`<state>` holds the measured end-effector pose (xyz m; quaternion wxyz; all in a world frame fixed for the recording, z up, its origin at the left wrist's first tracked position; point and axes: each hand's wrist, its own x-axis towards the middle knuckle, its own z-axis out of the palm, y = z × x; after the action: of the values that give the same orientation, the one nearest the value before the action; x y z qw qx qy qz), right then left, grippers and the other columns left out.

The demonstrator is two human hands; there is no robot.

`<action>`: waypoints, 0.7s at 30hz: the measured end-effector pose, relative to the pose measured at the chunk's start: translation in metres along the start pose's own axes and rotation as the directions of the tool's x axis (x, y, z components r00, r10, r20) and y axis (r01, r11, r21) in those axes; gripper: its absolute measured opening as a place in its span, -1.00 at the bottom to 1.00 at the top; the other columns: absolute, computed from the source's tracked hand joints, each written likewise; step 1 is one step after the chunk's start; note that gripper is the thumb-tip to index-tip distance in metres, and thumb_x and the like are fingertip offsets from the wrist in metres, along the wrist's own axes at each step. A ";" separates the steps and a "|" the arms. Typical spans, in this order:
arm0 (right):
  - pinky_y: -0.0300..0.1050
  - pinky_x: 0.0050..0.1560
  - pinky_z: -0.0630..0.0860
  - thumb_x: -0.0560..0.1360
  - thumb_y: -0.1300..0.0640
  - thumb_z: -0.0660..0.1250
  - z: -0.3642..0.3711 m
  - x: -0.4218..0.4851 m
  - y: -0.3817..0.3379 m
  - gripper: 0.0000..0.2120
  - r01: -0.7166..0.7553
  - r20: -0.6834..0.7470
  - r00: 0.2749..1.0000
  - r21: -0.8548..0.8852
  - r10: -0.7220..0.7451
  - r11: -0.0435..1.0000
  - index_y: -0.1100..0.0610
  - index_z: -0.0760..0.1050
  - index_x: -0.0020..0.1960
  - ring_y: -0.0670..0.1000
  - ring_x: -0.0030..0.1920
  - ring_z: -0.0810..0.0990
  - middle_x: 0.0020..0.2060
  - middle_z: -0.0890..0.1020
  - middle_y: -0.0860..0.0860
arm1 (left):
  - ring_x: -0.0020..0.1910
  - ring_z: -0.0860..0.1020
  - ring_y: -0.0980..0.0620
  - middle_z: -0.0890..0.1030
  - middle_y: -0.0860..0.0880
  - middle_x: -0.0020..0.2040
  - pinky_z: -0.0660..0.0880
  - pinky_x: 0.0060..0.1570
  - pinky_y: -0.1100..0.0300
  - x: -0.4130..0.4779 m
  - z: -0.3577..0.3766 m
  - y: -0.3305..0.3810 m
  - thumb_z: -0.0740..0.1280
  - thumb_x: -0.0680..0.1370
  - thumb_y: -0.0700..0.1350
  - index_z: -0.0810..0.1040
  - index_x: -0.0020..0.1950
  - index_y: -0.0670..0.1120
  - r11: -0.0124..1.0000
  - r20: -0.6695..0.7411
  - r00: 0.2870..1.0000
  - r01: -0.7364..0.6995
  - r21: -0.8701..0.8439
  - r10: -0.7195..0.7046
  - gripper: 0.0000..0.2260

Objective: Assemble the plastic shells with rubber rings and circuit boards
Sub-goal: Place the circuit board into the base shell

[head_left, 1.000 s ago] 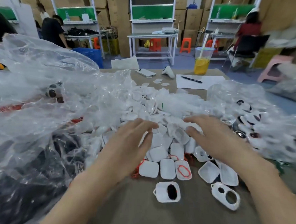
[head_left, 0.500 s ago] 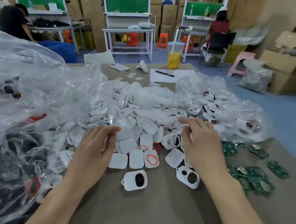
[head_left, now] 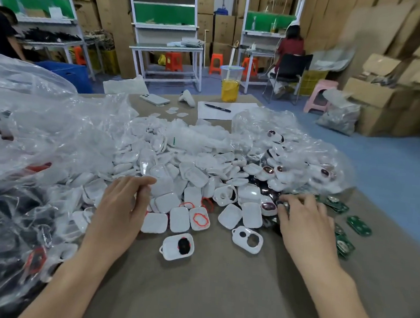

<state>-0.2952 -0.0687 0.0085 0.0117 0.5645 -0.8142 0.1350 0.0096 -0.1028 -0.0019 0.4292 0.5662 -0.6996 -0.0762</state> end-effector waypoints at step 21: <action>-0.27 -0.08 0.58 0.58 0.02 0.35 -0.034 0.015 -0.086 -0.76 0.008 0.166 0.829 0.951 -0.534 0.308 -0.06 0.59 0.24 -0.06 -0.13 0.67 -0.11 0.72 -0.08 | 0.07 0.57 0.26 0.61 0.23 0.05 0.45 -0.12 0.32 -0.005 0.002 0.015 0.15 0.59 0.27 0.50 0.18 0.36 0.950 -0.035 0.996 0.072 -0.305 -0.086 -0.78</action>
<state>-0.2256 -0.1024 0.0614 -0.4749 0.6177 -0.4585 0.4274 -0.0028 -0.0935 0.0033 0.5242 0.5227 -0.6460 -0.1865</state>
